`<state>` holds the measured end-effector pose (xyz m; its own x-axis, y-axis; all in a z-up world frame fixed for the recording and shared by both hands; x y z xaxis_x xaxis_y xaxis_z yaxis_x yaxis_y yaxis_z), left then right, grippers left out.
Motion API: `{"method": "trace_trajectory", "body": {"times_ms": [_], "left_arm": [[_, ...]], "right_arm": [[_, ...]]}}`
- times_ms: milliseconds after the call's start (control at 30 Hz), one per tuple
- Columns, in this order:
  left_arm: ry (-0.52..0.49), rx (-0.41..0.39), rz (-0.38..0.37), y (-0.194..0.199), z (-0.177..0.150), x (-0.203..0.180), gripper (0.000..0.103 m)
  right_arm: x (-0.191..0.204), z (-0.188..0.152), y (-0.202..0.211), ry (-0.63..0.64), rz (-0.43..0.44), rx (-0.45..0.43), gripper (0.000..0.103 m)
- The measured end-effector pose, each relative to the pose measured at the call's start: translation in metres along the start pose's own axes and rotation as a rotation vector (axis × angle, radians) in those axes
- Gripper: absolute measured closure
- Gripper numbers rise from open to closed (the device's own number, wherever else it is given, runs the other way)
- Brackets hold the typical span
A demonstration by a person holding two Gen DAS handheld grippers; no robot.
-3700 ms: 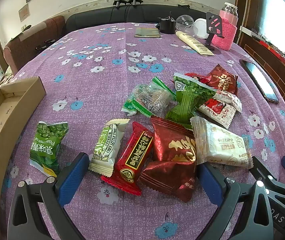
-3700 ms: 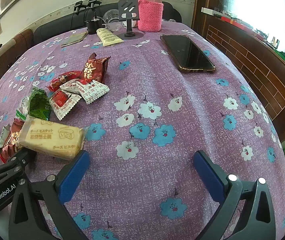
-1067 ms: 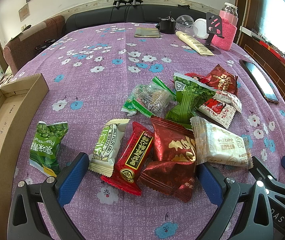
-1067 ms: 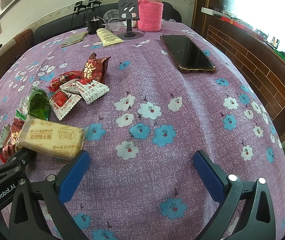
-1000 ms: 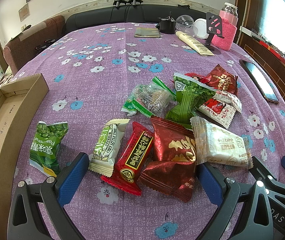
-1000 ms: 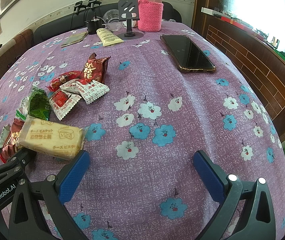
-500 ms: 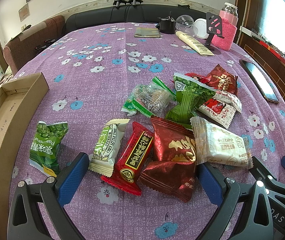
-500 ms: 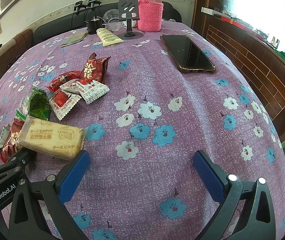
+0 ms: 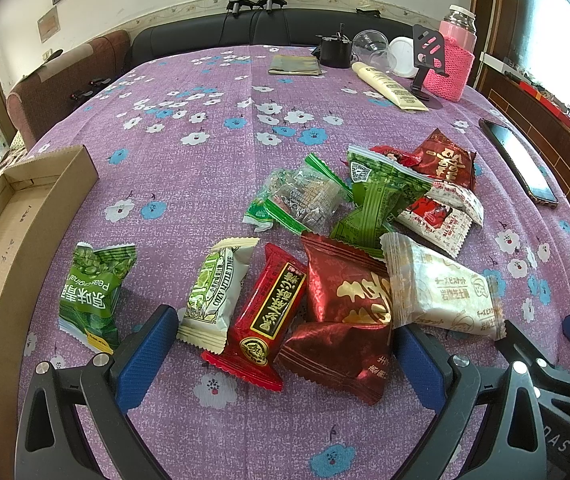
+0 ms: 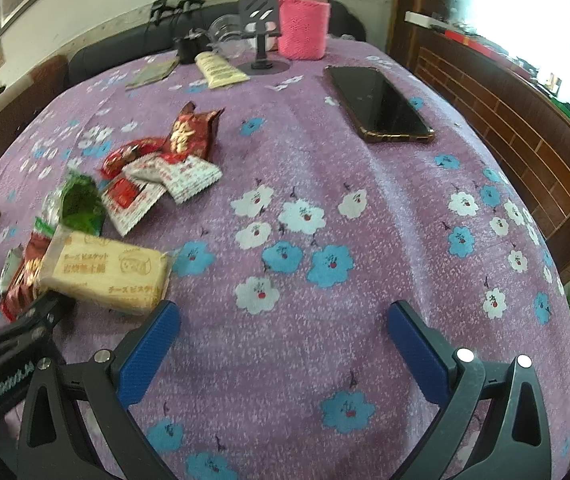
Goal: Organize snacks
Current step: 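Grasp green pea bag with left tool while right tool grasps red-gold packet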
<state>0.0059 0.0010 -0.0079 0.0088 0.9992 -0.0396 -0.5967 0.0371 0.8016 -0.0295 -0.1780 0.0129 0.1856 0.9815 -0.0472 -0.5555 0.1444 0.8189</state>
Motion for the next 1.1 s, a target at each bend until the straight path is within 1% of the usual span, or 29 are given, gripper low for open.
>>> {"method": "trace_trajectory", "body": {"times_ms": [100,200,267,367,400,433,467,500,533,567,633,700,767,800,867,933,967,1000,1033,1067,1100], "left_arm": [[-0.001,0.004,0.001,0.0,0.0,0.0,0.0],[-0.026,0.038,-0.014,-0.001,0.002,-0.003,0.0],[-0.061,0.056,-0.04,-0.001,0.002,-0.001,0.0],[-0.129,0.088,-0.097,0.002,-0.001,-0.001,0.001],[-0.135,0.094,-0.112,0.009,-0.004,0.003,0.005],[-0.133,0.09,-0.14,0.016,-0.007,0.005,0.018],[-0.126,0.089,-0.191,0.026,-0.011,0.01,0.024],[-0.119,0.088,-0.232,0.034,-0.014,0.014,0.027],[-0.11,0.07,-0.276,0.046,-0.017,0.022,0.027],[-0.106,0.043,-0.3,0.058,-0.019,0.03,0.027],[-0.102,-0.026,-0.324,0.085,-0.023,0.052,0.027],[-0.096,-0.09,-0.308,0.11,-0.027,0.082,0.027],[-0.089,-0.135,-0.259,0.125,-0.03,0.109,0.027],[-0.082,-0.148,-0.232,0.13,-0.032,0.122,0.027],[-0.057,-0.168,-0.197,0.137,-0.037,0.146,0.027],[-0.032,-0.173,-0.202,0.138,-0.041,0.161,0.027],[-0.024,-0.173,-0.212,0.138,-0.041,0.164,0.027],[-0.016,-0.17,-0.234,0.137,-0.042,0.168,0.029],[-0.011,-0.161,-0.252,0.135,-0.042,0.168,0.037],[-0.004,-0.142,-0.272,0.13,-0.042,0.167,0.042],[-0.002,-0.127,-0.288,0.125,-0.039,0.164,0.05]], "right_arm": [[0.003,0.003,-0.002,-0.003,-0.004,0.026,0.0],[0.002,0.003,-0.003,-0.001,-0.002,0.031,0.0],[0.002,0.002,-0.002,0.005,0.001,0.032,0.0],[0.002,0.003,-0.002,0.009,0.0,0.035,0.0],[0.002,0.003,-0.002,0.01,0.0,0.036,0.0],[0.002,0.003,-0.002,0.012,-0.001,0.036,0.0],[0.002,0.003,-0.002,0.013,-0.001,0.034,0.0],[0.003,0.002,-0.002,0.014,-0.001,0.032,0.0],[0.003,0.002,-0.002,0.015,-0.003,0.029,0.0],[0.003,0.001,-0.001,0.016,-0.006,0.026,0.0],[0.004,0.001,0.0,0.028,-0.012,0.025,0.0],[0.005,0.001,0.001,0.05,-0.012,0.034,0.0],[0.005,-0.001,0.008,0.072,-0.029,0.045,0.002],[0.005,-0.002,0.017,0.073,-0.015,0.018,0.002],[0.008,-0.002,0.033,0.075,0.05,-0.031,0.002],[0.017,0.002,0.044,0.09,0.137,-0.068,0.002],[0.025,0.004,0.049,0.104,0.177,-0.083,0.002],[0.032,0.005,0.051,0.115,0.204,-0.083,0.003],[0.041,0.005,0.053,0.126,0.248,-0.074,0.007],[0.054,0.005,0.056,0.137,0.321,-0.057,0.01],[0.061,0.005,0.056,0.144,0.358,-0.046,0.01]]}}
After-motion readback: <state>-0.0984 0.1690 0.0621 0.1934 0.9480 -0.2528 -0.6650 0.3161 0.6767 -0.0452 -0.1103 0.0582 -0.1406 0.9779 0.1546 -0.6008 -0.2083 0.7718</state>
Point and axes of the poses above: each gripper's, at about its wrist camera, not at the fingertips, and y roughly against the way its jaws point, x to its left, z to its top, the point moved 1 cm from there along -y, roughly the way its jaws point, and after that the axes turned 2 degrees about -z, right-handed, at the moved point
